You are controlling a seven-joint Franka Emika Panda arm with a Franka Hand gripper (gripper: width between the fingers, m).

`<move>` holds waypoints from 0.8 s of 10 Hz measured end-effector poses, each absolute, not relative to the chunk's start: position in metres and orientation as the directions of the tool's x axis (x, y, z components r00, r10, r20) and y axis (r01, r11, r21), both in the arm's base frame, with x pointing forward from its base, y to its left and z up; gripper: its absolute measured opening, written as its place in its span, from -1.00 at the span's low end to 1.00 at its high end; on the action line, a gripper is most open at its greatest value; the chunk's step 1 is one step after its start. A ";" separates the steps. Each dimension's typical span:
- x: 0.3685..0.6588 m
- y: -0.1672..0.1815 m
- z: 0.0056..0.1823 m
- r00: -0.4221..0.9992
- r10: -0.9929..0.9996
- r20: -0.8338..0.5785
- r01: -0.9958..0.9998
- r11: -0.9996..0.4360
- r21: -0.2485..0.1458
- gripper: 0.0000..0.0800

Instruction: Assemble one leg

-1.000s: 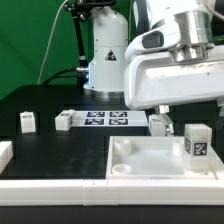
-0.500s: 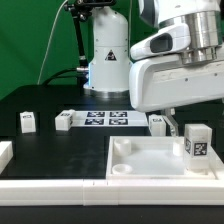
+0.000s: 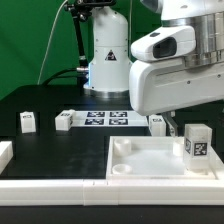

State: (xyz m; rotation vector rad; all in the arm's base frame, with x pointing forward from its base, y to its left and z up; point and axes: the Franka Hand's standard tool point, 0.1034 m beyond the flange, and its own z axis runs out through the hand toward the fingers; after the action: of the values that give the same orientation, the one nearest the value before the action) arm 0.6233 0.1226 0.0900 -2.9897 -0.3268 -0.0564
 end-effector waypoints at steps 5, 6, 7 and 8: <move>0.626 0.114 0.086 0.997 0.065 0.044 0.069 -0.993 -0.099 0.62; 0.628 0.113 0.083 0.996 0.068 0.055 0.073 -0.993 -0.095 0.62; 0.629 0.113 0.083 0.996 0.068 0.056 0.073 -0.993 -0.097 0.62; 0.629 0.115 0.084 0.996 0.072 0.057 0.077 -0.992 -0.098 0.62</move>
Offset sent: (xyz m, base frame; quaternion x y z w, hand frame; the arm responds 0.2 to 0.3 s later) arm 0.0021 -0.0376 -0.0048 -0.1216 0.0001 0.1125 0.9862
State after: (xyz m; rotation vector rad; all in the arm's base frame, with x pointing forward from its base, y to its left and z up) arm 0.6290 0.1154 0.0837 -3.0385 -0.1133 -0.0820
